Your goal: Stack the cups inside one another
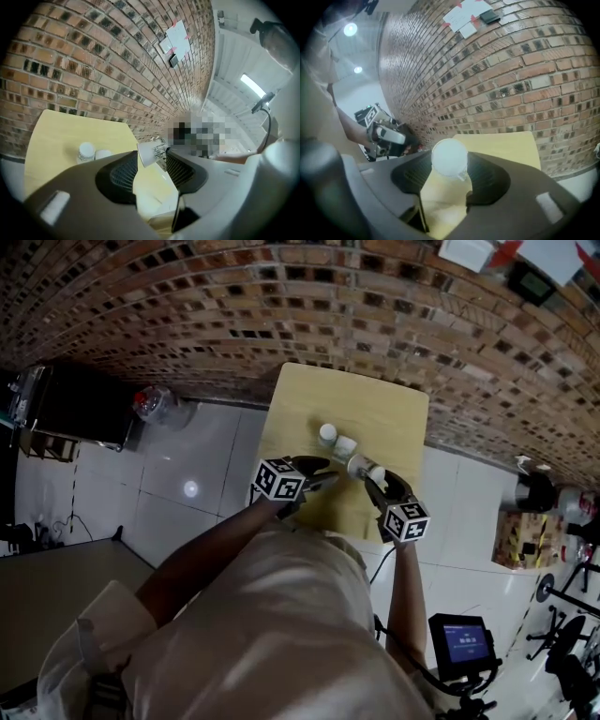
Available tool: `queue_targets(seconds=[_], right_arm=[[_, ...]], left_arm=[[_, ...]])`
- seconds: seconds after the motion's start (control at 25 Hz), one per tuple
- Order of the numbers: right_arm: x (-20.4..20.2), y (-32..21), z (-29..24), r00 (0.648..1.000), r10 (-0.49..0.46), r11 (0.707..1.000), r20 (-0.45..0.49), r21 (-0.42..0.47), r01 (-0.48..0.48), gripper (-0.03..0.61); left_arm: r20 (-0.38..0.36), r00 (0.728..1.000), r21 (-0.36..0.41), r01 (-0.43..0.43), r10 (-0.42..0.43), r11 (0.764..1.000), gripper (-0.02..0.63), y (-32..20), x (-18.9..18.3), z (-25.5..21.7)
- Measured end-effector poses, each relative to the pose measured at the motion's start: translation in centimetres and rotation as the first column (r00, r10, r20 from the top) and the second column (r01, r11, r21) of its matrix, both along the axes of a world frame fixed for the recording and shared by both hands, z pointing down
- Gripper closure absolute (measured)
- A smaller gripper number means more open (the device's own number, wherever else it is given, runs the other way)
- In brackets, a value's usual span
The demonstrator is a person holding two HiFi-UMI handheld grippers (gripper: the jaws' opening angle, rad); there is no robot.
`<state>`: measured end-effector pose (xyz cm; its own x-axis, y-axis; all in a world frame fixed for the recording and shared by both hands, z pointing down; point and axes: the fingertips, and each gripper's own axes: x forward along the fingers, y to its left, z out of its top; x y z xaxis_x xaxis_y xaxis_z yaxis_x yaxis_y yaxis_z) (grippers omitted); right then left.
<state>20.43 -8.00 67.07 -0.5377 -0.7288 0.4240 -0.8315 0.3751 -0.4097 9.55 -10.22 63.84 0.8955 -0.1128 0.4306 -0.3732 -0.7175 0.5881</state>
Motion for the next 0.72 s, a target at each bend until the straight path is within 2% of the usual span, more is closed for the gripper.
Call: queue_targets(seconds=[0.16, 0.32, 0.52, 0.72], right_arm=[[-0.3, 0.5, -1.9, 0.995, -0.010, 0.999, 0.103, 0.037, 0.006, 0.337], [-0.9, 1.2, -3.4, 0.975, -0.031, 0.998, 0.222, 0.055, 0.020, 0.337], [-1.3, 2.3, -4.6, 0.948, -0.044, 0.998, 0.315, 0.061, 0.027, 0.337], [-1.9, 3.4, -5.0, 0.906, -0.047, 0.998, 0.420, 0.047, 0.030, 0.338]], left_arm=[[-0.005, 0.999, -0.017, -0.039, 0.039, 0.999, 0.387, 0.8, 0.9, 0.2], [-0.020, 0.998, -0.024, -0.057, 0.057, 0.998, 0.379, 1.6, 1.5, -0.1], [-0.091, 0.992, -0.032, -0.090, 0.086, 0.995, 0.380, 2.8, 2.5, -1.6], [-0.120, 0.986, 0.014, -0.115, 0.116, 0.993, 0.417, 3.8, 3.0, -2.7]])
